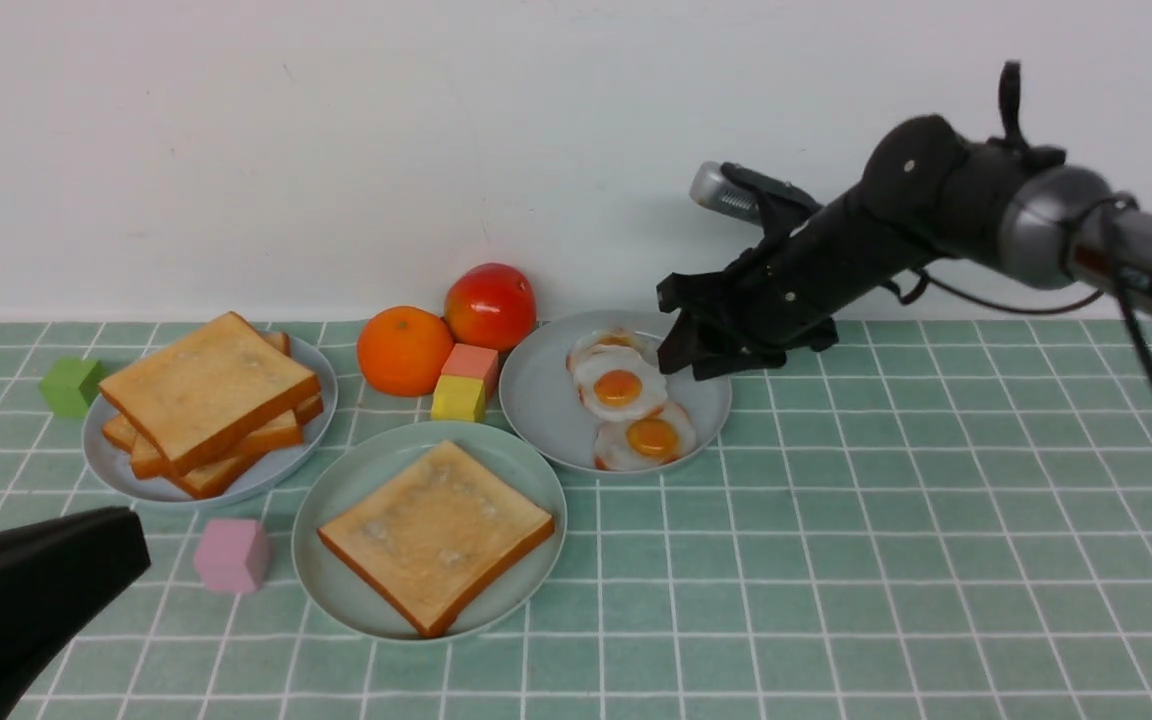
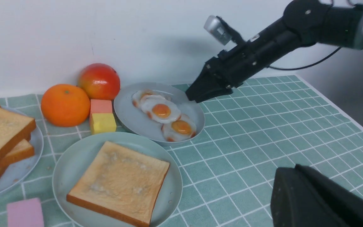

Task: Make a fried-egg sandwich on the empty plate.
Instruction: Use the right arm to grab a fried egg

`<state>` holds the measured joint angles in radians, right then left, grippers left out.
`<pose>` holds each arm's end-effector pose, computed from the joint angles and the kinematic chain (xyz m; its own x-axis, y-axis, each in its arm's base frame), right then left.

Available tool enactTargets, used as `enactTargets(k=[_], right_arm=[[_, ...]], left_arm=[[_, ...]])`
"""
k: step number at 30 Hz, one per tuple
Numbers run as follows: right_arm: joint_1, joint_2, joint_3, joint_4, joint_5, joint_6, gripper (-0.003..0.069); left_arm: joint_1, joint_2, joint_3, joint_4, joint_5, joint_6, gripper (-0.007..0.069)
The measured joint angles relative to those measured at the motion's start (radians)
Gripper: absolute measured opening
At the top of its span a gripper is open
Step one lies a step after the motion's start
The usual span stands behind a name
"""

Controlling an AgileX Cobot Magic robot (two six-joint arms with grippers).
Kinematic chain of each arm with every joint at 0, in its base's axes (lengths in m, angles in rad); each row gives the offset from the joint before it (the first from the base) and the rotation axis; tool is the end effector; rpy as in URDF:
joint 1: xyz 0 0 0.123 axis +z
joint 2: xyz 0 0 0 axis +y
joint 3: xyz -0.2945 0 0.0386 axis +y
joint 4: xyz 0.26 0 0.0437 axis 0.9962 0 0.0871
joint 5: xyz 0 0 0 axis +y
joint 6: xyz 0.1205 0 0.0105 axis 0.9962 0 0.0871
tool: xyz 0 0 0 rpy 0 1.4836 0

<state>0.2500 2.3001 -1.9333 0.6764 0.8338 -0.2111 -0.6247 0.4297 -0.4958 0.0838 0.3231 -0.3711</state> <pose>0.5115 0.1885 0.1748 -0.9077 0.0241 -0.4188 -0.2207 0.8216 0.5256 0.1025 -0.0700 0.3212 -0.2925 -0.1434 -0.9455 0.5004 0.8195 -0.2791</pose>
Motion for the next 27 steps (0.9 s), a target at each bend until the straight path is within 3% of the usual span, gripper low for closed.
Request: enactTargets(k=[7,27], right_arm=[[0.001,0.095,-0.073,0.043,-0.004,0.0,0.0365],[0.001,0.143,-0.078,0.095,-0.128,-0.019,0.0373]], left_arm=[[0.0,0.0,0.0,0.002,-0.011,-0.001,-0.0013],[0.0,0.0,0.0,0.0,-0.01,-0.002,-0.0013]])
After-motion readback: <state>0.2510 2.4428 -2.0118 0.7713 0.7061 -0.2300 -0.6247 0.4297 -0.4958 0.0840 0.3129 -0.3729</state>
